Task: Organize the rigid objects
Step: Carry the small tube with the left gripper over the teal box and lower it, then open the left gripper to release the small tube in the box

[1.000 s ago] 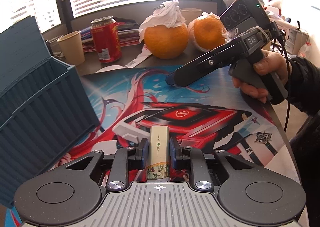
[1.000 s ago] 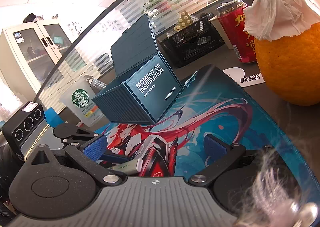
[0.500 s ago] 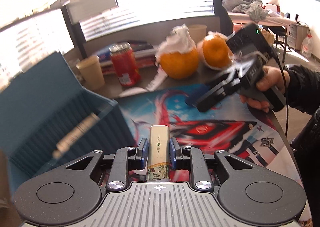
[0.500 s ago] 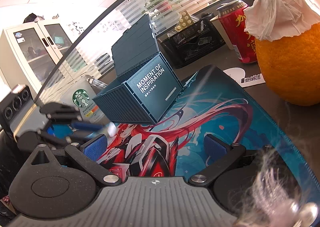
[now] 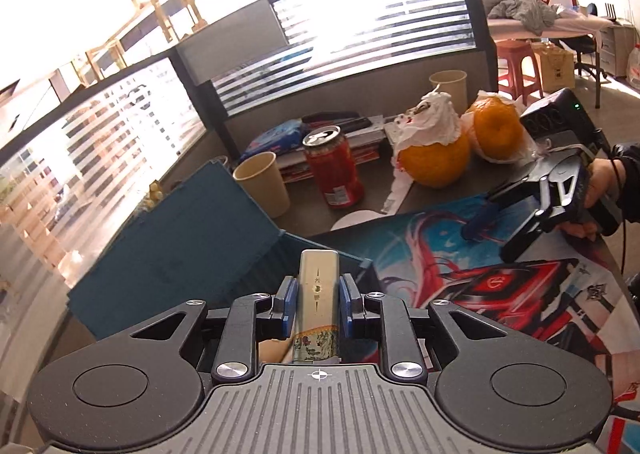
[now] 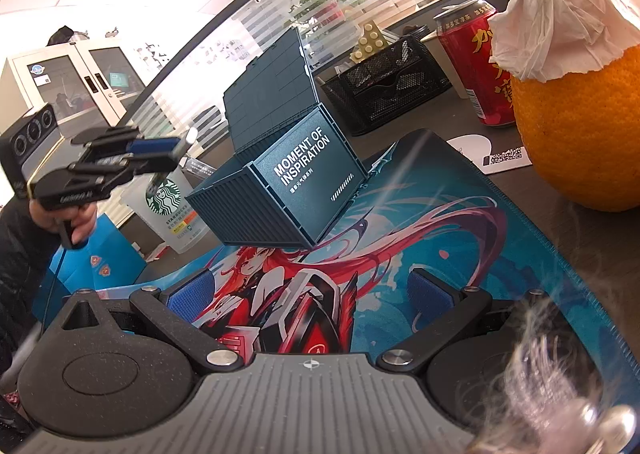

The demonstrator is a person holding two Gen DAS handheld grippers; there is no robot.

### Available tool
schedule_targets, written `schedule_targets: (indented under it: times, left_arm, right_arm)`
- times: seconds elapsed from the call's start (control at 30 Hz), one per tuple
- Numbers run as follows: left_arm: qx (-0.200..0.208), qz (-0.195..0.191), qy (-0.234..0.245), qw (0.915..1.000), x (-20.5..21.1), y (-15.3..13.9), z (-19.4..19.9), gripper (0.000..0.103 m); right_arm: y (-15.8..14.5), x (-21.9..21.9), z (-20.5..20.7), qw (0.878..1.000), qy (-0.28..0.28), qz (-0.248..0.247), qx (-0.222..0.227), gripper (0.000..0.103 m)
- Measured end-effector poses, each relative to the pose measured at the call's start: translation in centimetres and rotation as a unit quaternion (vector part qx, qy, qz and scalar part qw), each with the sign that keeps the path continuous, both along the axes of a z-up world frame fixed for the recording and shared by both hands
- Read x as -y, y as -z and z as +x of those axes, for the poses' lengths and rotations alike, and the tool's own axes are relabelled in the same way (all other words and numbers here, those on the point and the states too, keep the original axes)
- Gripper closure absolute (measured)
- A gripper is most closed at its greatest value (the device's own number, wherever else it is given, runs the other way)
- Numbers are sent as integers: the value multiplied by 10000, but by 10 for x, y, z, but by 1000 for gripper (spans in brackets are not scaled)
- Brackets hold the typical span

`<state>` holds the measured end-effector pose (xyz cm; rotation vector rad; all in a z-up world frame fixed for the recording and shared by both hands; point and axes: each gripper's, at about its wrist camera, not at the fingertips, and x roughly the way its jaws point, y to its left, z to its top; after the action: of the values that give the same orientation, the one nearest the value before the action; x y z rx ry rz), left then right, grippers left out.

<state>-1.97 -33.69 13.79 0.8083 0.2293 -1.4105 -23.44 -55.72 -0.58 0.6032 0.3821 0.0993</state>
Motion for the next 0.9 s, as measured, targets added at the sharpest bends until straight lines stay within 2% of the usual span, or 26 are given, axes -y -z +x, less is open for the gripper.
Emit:
schedule_targets:
  times: [0.23,0.5,0.57,0.9]
  left_arm:
    - [67,243,-39,9997,23,4,23,83]
    - [-103,430,-112,9990,47,21,48,85]
    - [-150,426,-154,9989,50,24,53,90]
    - [-241,443,-190,9985,57,34,57,90]
  right_arm:
    - [-1,-1,1,10000,-30,-10,29,0]
    - [-1,-3,1,9999,-72,-24,88,0]
    - [-1,-3,1,9999,-76,-23,97,0]
    - [-1,-2,1,9999,-105,-30,116,0]
